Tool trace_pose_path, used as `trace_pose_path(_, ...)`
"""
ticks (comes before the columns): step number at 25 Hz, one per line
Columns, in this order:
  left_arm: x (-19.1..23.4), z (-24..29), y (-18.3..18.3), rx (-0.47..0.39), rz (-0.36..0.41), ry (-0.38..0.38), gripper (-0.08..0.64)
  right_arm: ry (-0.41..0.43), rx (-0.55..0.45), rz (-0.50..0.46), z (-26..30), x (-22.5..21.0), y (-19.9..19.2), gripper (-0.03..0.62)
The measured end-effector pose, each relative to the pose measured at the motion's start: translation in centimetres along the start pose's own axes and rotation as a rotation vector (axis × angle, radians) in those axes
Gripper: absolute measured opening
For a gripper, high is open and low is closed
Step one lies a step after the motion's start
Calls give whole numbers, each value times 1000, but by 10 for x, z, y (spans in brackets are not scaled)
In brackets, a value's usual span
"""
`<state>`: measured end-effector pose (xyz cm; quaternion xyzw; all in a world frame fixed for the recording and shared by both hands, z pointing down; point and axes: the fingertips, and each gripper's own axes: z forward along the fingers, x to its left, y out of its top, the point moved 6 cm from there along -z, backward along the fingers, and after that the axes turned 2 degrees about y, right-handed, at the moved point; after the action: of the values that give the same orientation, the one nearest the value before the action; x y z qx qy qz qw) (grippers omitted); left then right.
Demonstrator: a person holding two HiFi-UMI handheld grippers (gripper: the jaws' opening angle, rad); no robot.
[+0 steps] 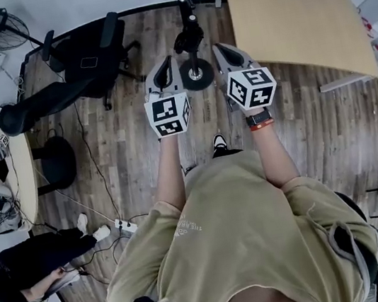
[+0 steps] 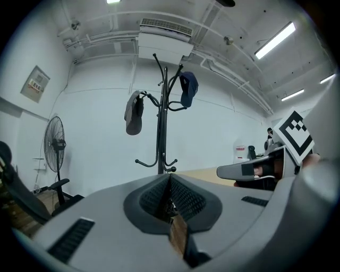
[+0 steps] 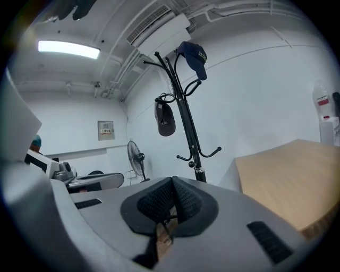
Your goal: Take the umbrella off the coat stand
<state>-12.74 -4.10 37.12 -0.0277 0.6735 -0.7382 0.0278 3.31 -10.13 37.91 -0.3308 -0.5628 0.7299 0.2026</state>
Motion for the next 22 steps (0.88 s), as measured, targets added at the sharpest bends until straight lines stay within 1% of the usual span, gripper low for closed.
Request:
trace_pose_path(4, -5, 23, -3, -41, -73, 6, 23, 24, -2, -15, 13, -24, 2, 15)
trace_pose_path(6, -10, 31, -8, -53, -90, 1, 23, 21, 4, -33, 17, -36, -3, 15)
trace_pose_path(9, -16, 42, -17, -41, -83, -8, 23, 23, 43, -48, 26, -49, -13, 15)
trace_pose_path(12, -20, 54, -26, -13, -74, -32, 23, 37, 68, -38, 35, -57, -18, 15)
trace_pose_path(15, -21, 73, -30, -6, -60, -63, 23, 30, 71, -35, 48, -67, -18, 15)
trace_pose_path(18, -16, 91, -36, -11, -46, -81, 23, 7, 72, -32, 61, -79, -23, 15)
trace_pose_path(20, -13, 102, -39, -11, -31, -92, 23, 5, 75, -16, 68, -87, -28, 15)
trace_pose_path(22, -9, 110, -40, -11, -19, -97, 23, 6, 82, -22, 76, -90, -30, 15)
